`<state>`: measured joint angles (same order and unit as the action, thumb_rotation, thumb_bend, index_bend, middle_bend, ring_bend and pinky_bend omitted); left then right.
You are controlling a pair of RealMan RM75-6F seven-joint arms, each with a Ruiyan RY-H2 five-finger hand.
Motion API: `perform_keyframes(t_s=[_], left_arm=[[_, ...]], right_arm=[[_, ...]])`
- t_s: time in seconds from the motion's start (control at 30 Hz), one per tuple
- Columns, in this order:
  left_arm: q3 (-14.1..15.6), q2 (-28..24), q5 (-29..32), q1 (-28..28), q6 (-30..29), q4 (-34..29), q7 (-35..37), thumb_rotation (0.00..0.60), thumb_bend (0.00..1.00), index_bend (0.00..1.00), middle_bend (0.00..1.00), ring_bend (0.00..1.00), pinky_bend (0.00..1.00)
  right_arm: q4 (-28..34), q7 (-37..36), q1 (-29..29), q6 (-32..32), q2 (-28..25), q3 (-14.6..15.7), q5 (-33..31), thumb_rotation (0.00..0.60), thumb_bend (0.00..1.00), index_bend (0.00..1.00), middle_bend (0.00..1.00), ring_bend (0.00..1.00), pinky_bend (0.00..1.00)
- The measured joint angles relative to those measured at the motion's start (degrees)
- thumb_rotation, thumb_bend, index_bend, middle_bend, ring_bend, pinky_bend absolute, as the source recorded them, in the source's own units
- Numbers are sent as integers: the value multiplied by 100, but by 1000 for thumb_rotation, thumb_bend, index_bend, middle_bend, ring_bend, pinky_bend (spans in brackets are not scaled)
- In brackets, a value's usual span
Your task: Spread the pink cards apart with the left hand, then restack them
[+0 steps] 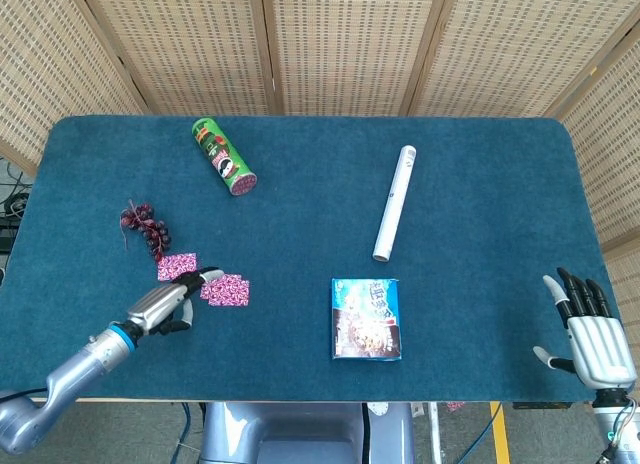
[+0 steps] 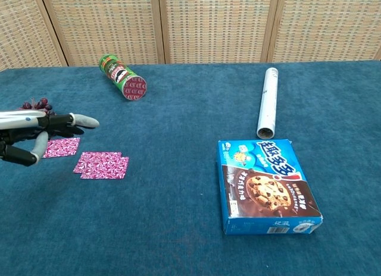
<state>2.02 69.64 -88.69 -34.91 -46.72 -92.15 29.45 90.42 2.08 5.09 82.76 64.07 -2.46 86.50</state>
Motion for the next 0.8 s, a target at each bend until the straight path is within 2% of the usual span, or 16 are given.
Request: perform_keyframes(t_s=[0.17, 0.37, 0.8], left_arm=[[117, -35, -32, -130, 276, -222, -299, 600, 1000, 0, 0, 0, 0], [143, 40, 233, -289, 629, -292, -642, 600, 1000, 0, 0, 0, 0], [16, 465, 1072, -494, 1196, 267, -974, 600, 1000, 0, 0, 0, 0]], right_arm=[[-5, -28, 4, -12, -5, 2, 1, 600, 0, 0, 0, 0, 0], [3, -58, 13, -40, -18, 6, -6, 600, 0, 0, 0, 0, 0], [15, -108, 28, -92, -49, 19, -12, 600, 0, 0, 0, 0, 0]])
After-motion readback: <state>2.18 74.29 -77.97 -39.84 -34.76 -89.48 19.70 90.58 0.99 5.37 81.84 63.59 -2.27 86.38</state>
